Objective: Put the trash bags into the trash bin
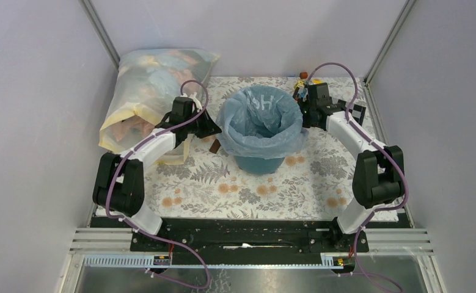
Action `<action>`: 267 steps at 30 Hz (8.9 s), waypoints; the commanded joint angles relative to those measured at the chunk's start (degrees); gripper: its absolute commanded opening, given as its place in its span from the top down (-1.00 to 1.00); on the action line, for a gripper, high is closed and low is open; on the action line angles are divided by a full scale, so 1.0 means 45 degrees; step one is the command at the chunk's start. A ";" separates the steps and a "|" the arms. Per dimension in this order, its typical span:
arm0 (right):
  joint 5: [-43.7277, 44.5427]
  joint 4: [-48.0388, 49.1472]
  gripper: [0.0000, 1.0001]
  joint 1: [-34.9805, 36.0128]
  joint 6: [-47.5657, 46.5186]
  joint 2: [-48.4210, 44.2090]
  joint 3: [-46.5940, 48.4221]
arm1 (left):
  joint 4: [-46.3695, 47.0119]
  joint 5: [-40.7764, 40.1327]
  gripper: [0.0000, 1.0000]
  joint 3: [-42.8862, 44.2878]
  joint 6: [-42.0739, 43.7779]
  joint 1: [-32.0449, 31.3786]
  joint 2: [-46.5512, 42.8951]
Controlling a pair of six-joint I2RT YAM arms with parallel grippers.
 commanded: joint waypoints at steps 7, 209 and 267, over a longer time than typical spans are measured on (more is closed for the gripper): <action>0.0983 0.1628 0.03 -0.0160 0.0667 -0.2544 -0.2644 | 0.0878 0.0141 0.89 -0.0049 -0.0148 -0.0032 -0.0906; 0.1708 -0.3901 1.00 0.6142 -0.1957 0.5049 0.1647 | 0.1384 -0.0134 0.50 -0.2364 0.0081 -0.1121 -0.3178; 0.3882 -0.5543 0.85 0.6141 -0.1292 0.0843 0.4418 | 0.2342 -0.0729 0.12 -0.3470 0.0147 -0.1128 -0.2634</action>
